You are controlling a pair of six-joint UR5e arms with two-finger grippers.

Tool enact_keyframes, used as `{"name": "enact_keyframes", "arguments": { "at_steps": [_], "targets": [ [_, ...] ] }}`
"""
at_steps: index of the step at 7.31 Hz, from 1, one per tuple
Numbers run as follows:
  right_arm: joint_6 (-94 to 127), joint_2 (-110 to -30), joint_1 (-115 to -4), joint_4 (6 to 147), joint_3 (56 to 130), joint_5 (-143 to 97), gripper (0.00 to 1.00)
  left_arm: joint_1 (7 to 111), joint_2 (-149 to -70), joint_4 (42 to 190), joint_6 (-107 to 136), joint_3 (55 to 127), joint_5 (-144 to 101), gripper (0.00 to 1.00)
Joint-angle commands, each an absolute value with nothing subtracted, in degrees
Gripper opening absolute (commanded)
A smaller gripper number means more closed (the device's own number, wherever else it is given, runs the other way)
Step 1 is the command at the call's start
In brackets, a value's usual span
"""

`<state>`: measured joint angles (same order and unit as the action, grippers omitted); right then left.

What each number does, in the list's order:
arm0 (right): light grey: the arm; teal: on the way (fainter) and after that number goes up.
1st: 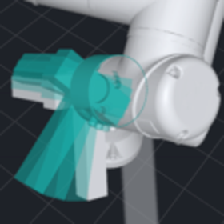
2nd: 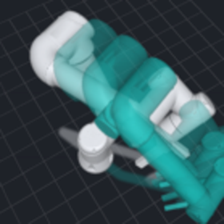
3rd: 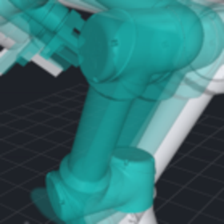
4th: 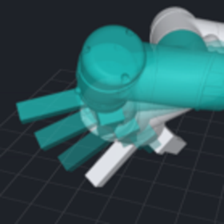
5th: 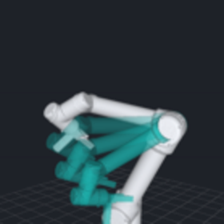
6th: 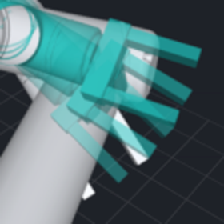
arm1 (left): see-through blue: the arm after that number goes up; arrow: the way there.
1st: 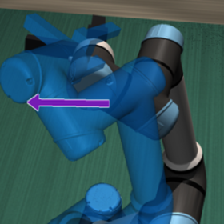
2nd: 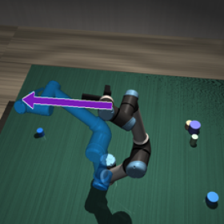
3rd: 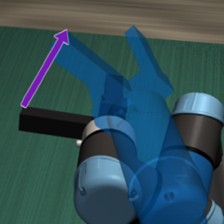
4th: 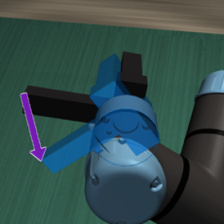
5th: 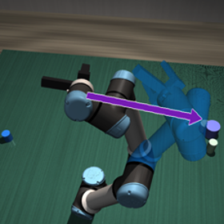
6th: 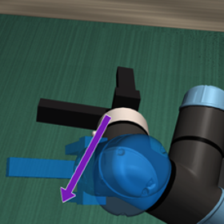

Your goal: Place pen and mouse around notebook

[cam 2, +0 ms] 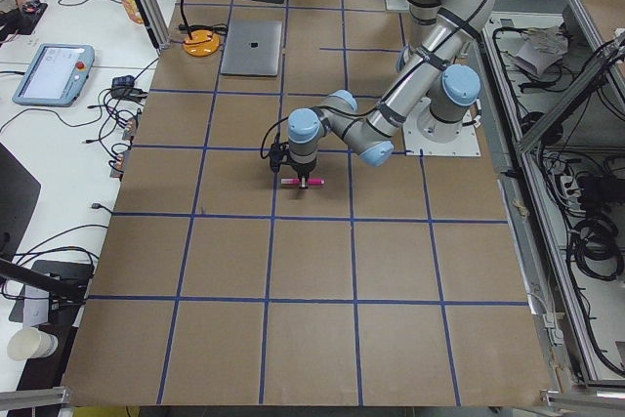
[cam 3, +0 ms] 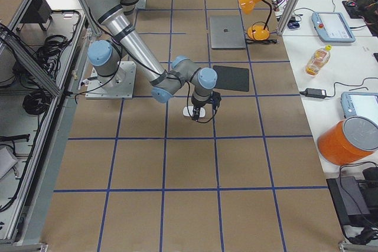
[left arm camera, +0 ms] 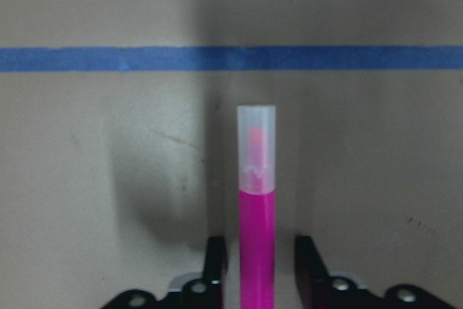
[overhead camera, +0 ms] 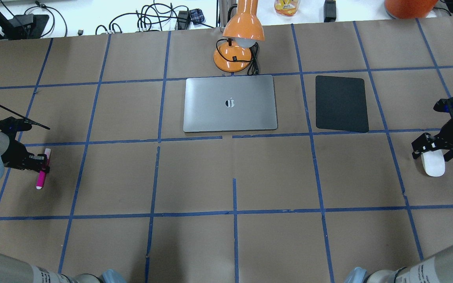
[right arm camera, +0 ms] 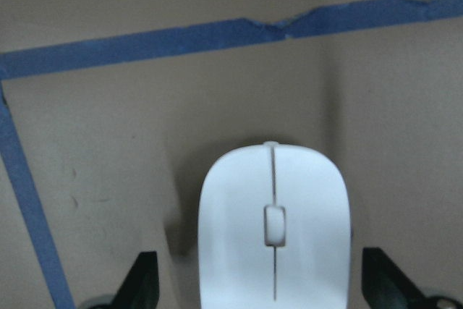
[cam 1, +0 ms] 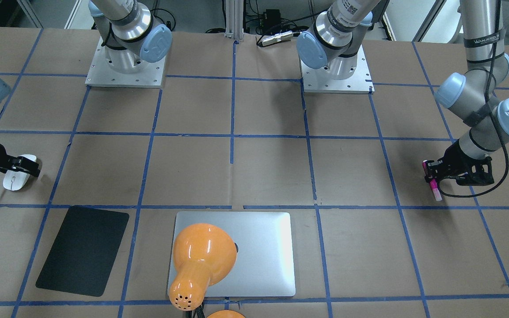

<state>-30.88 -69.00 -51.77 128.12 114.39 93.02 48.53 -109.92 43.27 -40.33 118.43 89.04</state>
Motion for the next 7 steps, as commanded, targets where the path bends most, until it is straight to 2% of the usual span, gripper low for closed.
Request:
{"name": "enact_keyframes", "arguments": {
  "at_steps": [1,2,3,5,7],
  "targets": [
    [-30.8,-69.3,-51.8,128.8,114.3,93.3,0.94,48.8,-108.9,45.2,-34.5,118.0,90.3,0.00],
    [-30.8,-69.2,-51.8,128.8,114.5,93.2,0.80,50.7,-106.7,51.0,-25.6,116.9,90.3,0.00],
    [-30.7,-69.1,-51.8,128.8,114.5,93.3,0.73,55.5,-103.2,56.1,-18.8,116.5,90.3,0.00],
    [-30.1,-69.6,-51.8,128.0,114.5,93.3,0.64,64.6,-95.5,64.9,-1.6,115.8,89.7,0.00],
    [-30.1,-70.9,-51.8,127.9,114.2,93.0,0.63,77.4,-93.9,65.3,21.1,115.9,90.1,0.00]
  ]
}}
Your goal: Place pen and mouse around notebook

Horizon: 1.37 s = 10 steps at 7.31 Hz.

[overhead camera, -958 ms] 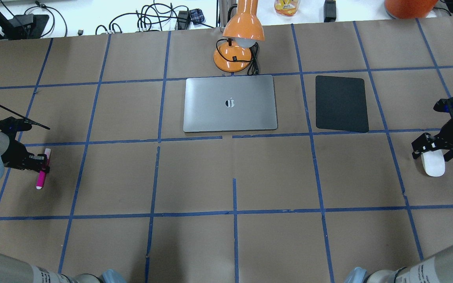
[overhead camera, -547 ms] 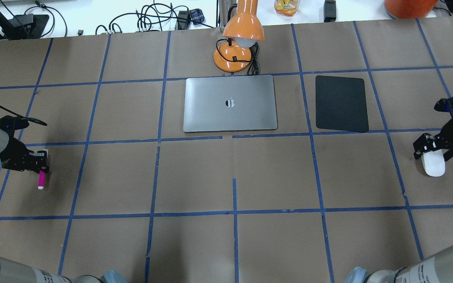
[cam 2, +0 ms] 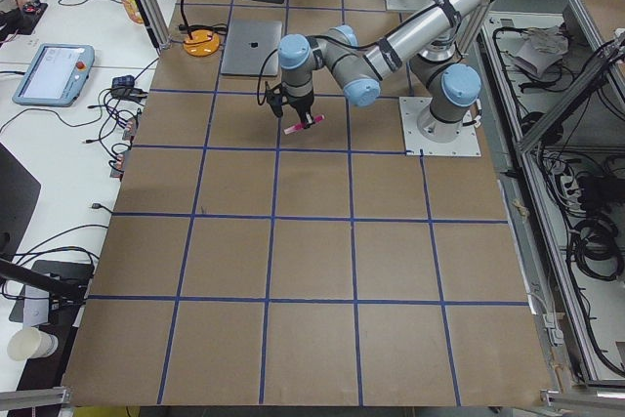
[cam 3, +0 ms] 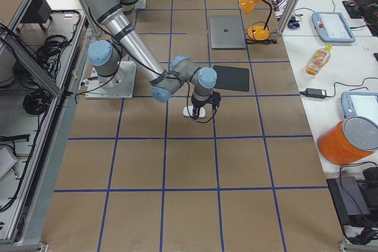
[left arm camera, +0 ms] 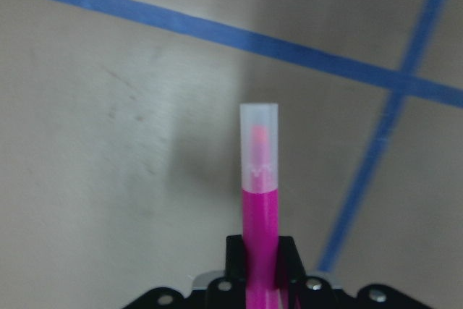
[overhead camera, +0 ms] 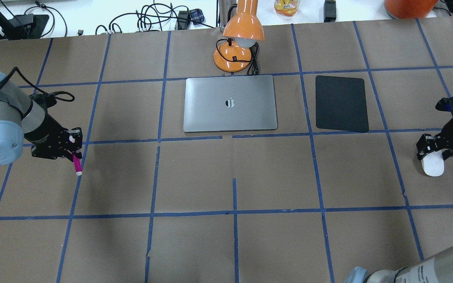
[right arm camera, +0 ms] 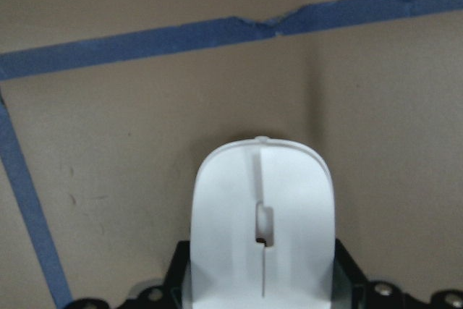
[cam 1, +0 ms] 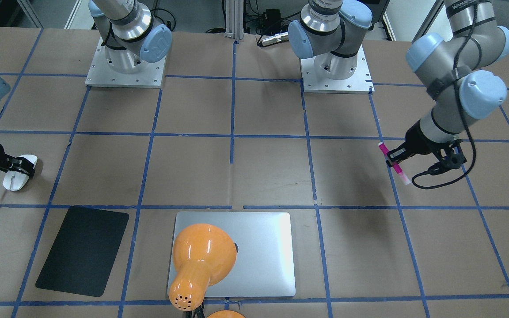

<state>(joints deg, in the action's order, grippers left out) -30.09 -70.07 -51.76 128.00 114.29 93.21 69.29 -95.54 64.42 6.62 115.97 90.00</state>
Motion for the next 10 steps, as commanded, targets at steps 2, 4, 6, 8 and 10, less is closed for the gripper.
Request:
{"name": "enact_keyframes", "arguments": {
  "at_steps": [2,4,6,8,10],
  "targets": [
    [-30.1,-71.5,-51.9,127.8,114.1,93.0,0.59,89.6,-94.4,63.9,43.7,114.8,82.8,0.00],
    [-29.9,-72.8,-54.4,128.0,112.0,92.8,0.60,97.1,-96.6,62.2,66.0,112.4,81.7,0.00],
    [-21.9,-71.7,-61.1,123.3,105.3,92.5,0.61,101.6,-102.9,54.0,86.6,112.0,79.4,0.00],
    [-17.9,-67.1,-66.4,121.1,97.0,92.2,0.61,108.7,-106.5,51.9,103.5,111.2,79.9,0.00],
    [-10.4,-60.3,-73.7,120.8,89.1,92.2,0.61,111.1,-110.5,50.8,107.8,109.9,79.9,0.00]
  ]
}}
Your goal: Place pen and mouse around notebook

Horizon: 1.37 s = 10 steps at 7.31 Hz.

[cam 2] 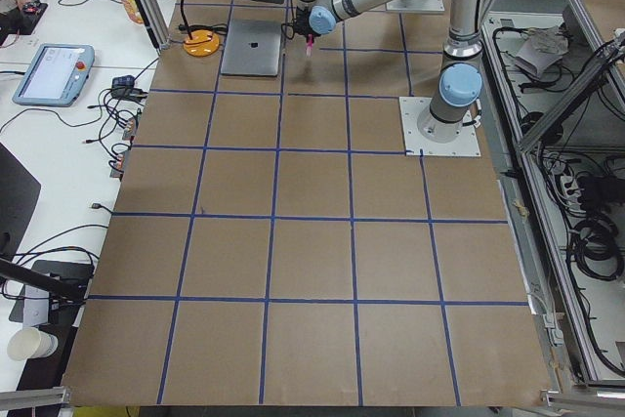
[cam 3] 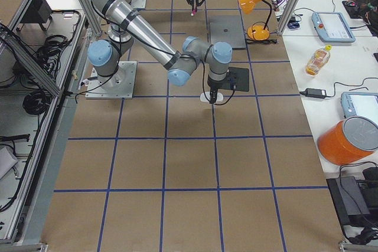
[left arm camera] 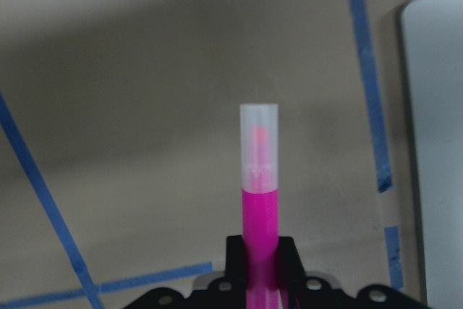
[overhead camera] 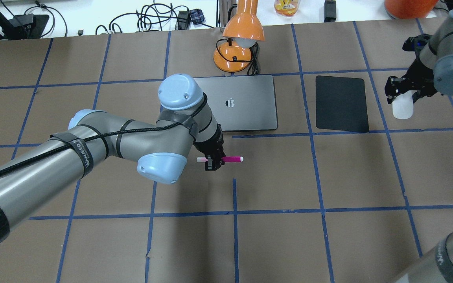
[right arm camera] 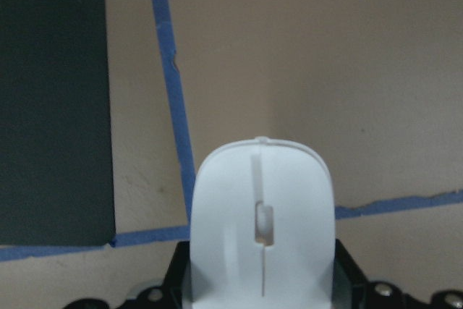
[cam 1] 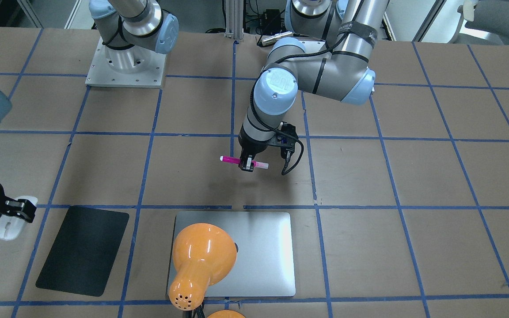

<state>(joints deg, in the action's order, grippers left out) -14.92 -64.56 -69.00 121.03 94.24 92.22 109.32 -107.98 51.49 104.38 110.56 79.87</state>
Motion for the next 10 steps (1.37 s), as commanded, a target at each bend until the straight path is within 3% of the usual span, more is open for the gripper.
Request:
{"name": "enact_keyframes", "arguments": {
  "at_steps": [1,5,6,7,9,10],
  "targets": [
    [-7.5,-57.8,-76.7,120.7,85.8,92.1,0.61,111.1,-111.5,50.1,107.7,109.4,79.6,0.00],
    [-1.8,-52.6,-81.8,121.6,83.8,92.2,0.61,111.0,-115.1,49.7,106.5,107.2,80.1,0.00],
    [-1.8,-52.5,-81.8,121.4,84.0,92.2,0.62,111.0,-116.2,49.3,104.2,107.1,80.2,0.78],
    [-2.6,-52.6,-81.7,120.7,84.5,93.1,0.62,111.0,-116.4,49.0,102.8,106.8,80.5,1.00],
    [-2.7,-53.0,-81.2,120.4,85.2,93.1,0.68,107.9,-113.8,50.3,90.3,105.3,80.1,1.00],
    [-2.3,-53.0,-81.2,121.2,86.3,93.0,0.98,106.3,-110.9,54.3,79.6,103.1,79.9,1.00]
  ]
}}
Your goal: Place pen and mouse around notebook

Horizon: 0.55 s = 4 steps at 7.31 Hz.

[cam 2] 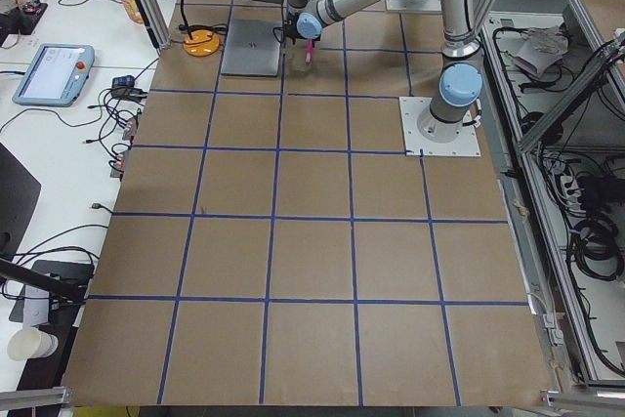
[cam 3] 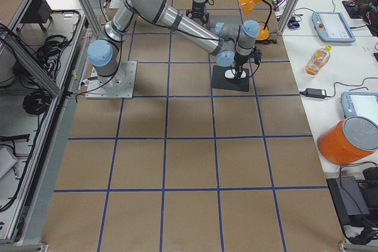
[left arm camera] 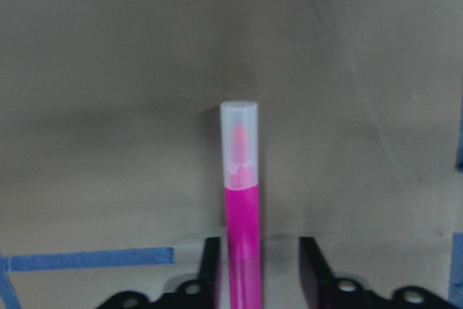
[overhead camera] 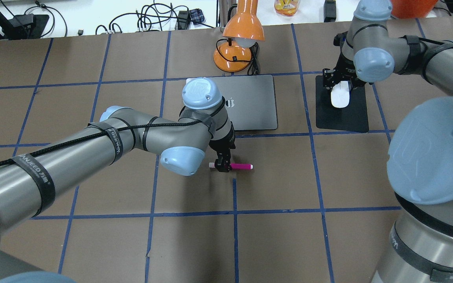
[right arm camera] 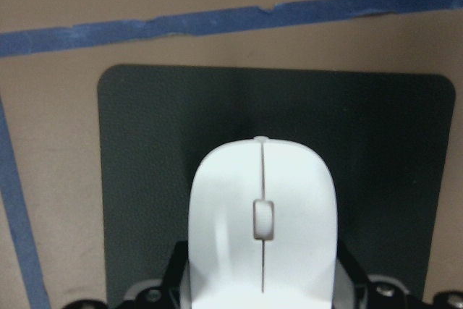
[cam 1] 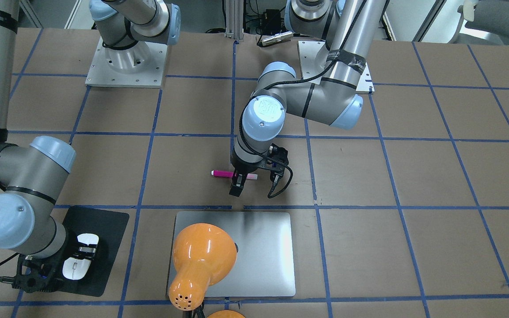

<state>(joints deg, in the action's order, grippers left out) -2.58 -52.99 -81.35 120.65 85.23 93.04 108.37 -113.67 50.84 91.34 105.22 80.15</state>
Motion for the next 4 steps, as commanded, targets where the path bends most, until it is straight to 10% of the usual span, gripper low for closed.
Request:
{"name": "enact_keyframes", "arguments": {
  "at_steps": [1,4],
  "targets": [
    [-2.7,-53.3,-81.1,120.6,86.6,93.2,1.00,106.0,-107.5,63.9,69.9,98.7,80.1,1.00],
    [-2.7,-59.2,-81.0,113.5,85.1,92.4,1.00,100.0,-98.9,91.5,32.0,87.6,81.9,1.00]
  ]
}}
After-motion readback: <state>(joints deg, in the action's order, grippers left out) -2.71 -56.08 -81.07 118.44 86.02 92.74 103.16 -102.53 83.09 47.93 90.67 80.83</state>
